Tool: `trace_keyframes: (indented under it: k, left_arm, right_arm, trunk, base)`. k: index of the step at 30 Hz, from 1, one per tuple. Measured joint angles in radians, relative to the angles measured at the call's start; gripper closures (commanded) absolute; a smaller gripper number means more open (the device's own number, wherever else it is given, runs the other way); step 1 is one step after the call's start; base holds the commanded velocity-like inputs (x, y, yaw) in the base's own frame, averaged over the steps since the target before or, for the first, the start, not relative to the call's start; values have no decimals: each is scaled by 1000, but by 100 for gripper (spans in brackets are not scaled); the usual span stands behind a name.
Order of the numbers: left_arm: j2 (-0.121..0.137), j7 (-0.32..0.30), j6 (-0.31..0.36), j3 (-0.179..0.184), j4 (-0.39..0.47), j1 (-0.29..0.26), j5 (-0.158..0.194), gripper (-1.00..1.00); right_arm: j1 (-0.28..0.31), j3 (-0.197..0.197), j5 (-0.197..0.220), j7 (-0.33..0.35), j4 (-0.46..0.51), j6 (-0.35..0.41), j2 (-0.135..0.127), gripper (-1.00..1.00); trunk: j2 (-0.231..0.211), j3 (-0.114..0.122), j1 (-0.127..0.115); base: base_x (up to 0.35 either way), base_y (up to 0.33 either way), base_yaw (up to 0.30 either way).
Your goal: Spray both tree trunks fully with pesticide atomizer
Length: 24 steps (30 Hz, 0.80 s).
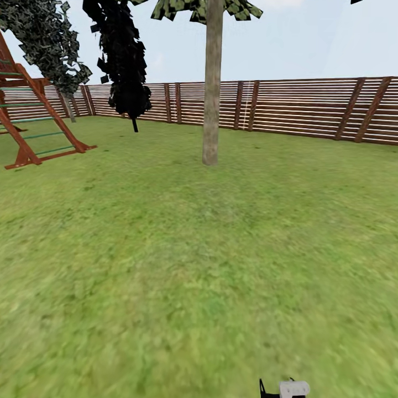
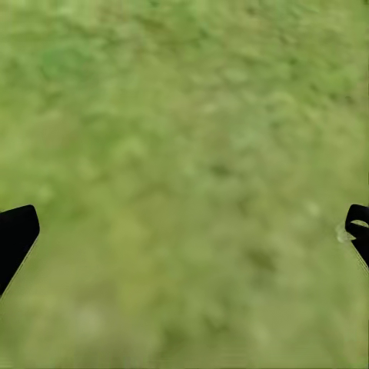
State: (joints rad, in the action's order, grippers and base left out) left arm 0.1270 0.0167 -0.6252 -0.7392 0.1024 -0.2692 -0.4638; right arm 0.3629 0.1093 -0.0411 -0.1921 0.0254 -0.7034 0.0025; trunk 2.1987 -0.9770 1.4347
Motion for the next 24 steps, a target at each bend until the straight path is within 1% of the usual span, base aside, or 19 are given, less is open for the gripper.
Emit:
trace_keyframes:
  k: [24]
  left_arm:
    - [0, -1, 0, 0, 0, 0, 0, 100]
  right_arm:
    - [0, 0, 0, 0, 0, 0, 0, -100]
  trunk:
    - [0, 0, 0]
  base:
    - [339, 0, 0]
